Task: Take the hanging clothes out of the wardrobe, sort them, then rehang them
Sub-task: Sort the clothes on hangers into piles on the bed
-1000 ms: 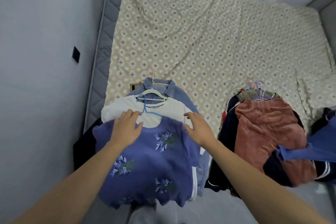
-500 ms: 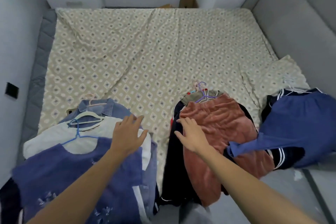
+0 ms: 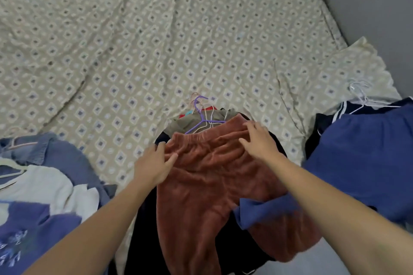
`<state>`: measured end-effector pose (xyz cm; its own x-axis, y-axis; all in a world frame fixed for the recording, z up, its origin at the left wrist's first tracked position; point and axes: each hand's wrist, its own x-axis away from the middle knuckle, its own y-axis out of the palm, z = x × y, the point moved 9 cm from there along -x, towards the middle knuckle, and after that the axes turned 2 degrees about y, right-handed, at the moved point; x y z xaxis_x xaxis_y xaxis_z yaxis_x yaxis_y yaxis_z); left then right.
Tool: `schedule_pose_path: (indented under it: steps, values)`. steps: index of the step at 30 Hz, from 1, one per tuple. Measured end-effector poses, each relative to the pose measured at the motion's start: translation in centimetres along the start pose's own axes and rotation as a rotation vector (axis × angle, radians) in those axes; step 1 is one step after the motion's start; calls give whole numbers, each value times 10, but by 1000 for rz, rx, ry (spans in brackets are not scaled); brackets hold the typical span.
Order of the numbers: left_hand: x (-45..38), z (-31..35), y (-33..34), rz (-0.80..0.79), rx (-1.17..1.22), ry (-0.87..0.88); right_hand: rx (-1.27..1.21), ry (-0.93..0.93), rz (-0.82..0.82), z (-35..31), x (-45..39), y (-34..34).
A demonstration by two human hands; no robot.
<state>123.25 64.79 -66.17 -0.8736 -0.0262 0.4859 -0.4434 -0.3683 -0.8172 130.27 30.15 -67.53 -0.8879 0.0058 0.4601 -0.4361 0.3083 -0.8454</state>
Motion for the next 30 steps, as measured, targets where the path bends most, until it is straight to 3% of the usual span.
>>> schedule_pose_path:
  steps: [7,12,16,21,25,30]
  values:
    - [-49,-25,59,-157,66,-192,-54,-1,-116,33,-75,36]
    - [-63,-41,68,-155,43,-235,30,-26,-62,35,-92,41]
    - [-60,-26,55,-7,72,-191,6,-40,-92,39,-98,36]
    - [-29,4,25,87,303,-121,-119,-61,-120,42,-74,12]
    - [11,27,-14,102,439,-89,-178,-41,-36,41,-29,-32]
    - [63,37,-79,213,394,-24,-262,-21,42,14,35,-99]
